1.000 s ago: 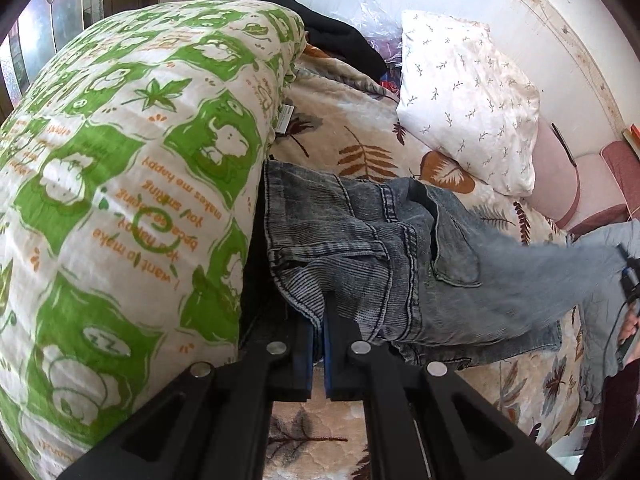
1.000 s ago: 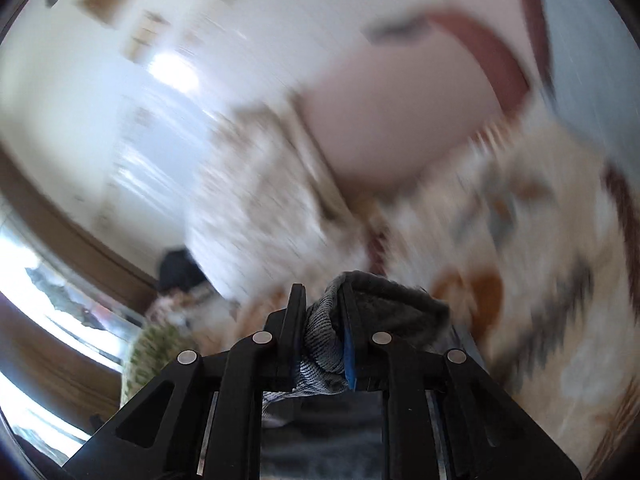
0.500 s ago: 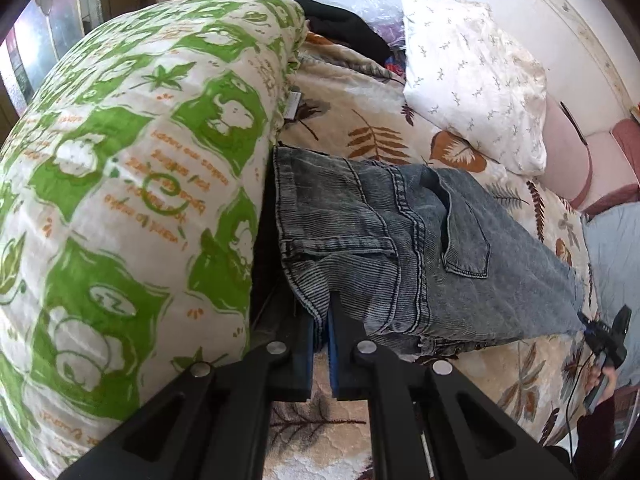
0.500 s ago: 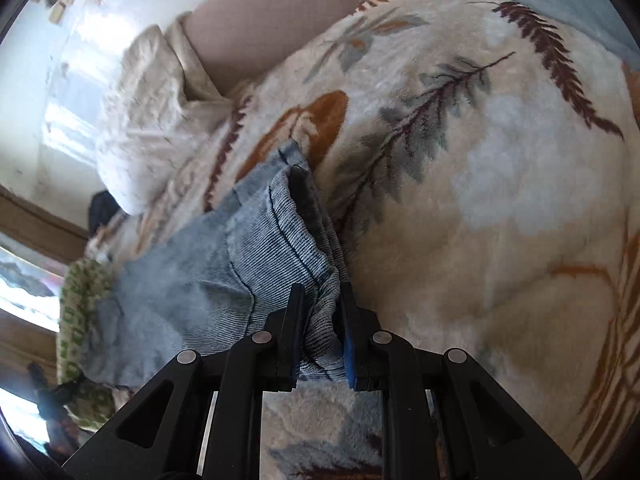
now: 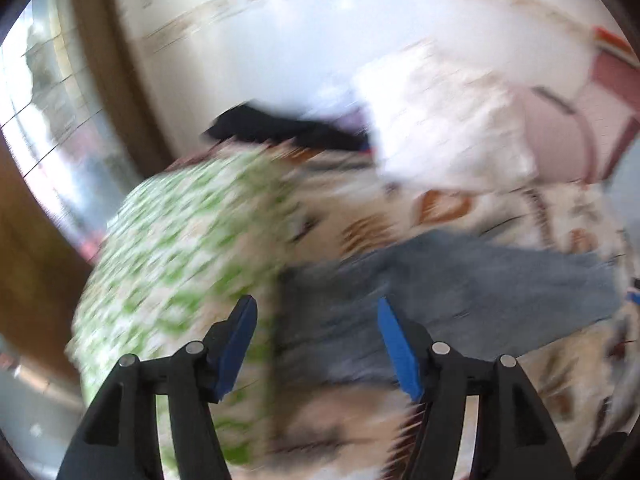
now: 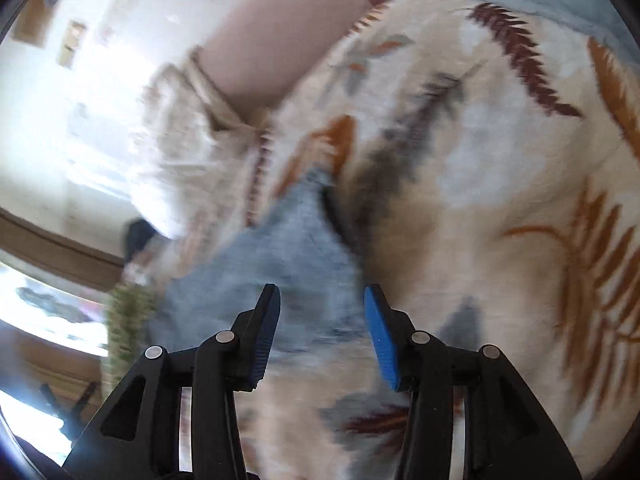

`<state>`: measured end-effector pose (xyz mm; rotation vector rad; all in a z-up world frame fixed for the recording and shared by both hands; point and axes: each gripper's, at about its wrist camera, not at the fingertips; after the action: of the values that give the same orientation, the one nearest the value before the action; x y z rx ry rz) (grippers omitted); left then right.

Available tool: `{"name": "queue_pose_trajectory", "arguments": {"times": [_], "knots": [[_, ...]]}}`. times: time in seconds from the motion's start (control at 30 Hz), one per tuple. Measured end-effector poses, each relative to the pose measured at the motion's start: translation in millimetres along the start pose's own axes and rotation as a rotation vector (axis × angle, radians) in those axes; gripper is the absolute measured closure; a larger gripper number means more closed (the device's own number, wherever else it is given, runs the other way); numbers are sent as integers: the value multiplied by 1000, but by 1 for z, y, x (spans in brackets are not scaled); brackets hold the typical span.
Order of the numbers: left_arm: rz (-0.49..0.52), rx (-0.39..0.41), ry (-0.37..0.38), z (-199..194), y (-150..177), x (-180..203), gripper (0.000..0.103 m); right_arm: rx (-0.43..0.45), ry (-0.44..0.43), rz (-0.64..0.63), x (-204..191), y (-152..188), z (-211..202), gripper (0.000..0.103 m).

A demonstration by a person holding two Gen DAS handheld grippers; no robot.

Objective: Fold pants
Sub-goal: 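Open both tools and release the folded jeans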

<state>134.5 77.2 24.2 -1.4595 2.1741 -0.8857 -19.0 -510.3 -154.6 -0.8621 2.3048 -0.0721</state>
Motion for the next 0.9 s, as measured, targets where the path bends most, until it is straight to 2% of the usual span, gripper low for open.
{"name": "queue_pose_trajectory", "arguments": {"times": [0.1, 0.17, 0.23, 0.3, 0.37, 0.4, 0.5, 0.57, 0.63, 0.7, 0.77, 0.87, 0.9], "knots": [[43, 24, 104, 18, -26, 44, 32, -17, -164, 39, -10, 1, 9, 56], [83, 12, 168, 39, -42, 75, 32, -19, -219, 22, -21, 5, 19, 56], [128, -6, 222, 64, -53, 109, 32, -49, -207, 4, -27, 8, 34, 55], [166, -47, 309, 91, -60, 145, 32, -99, -186, 9, -22, 11, 53, 55], [189, -96, 371, 118, -61, 179, 32, -125, -96, 8, -10, 16, 67, 56], [202, -125, 402, 131, -59, 195, 32, -139, -85, 7, -4, 18, 71, 64], [247, -234, 477, 172, -39, 246, 32, -133, -114, -18, 8, 25, 69, 75], [284, -277, 452, 195, -22, 269, 32, -137, -101, -45, 7, 25, 66, 76], [267, -314, 425, 213, -6, 270, 32, -146, -69, -80, 0, 23, 62, 74], [200, -342, 400, 222, 7, 257, 33, -119, -48, -124, -12, 15, 51, 72], [142, -371, 416, 223, 23, 240, 33, -58, -42, -145, -20, 1, 43, 71], [110, -391, 340, 230, 48, 219, 33, -22, -55, -140, -37, -24, 45, 70], [97, -401, 343, 233, 55, 213, 33, -15, -51, -138, -44, -31, 49, 70]]}}
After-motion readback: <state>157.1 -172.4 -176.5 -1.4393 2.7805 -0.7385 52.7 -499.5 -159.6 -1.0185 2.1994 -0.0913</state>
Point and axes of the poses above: each gripper's, at about its wrist camera, not at the fingertips, and z roughly the way its jaws point, x to its right, y to its underside, and after that the axes turned 14 degrees about y, right-handed
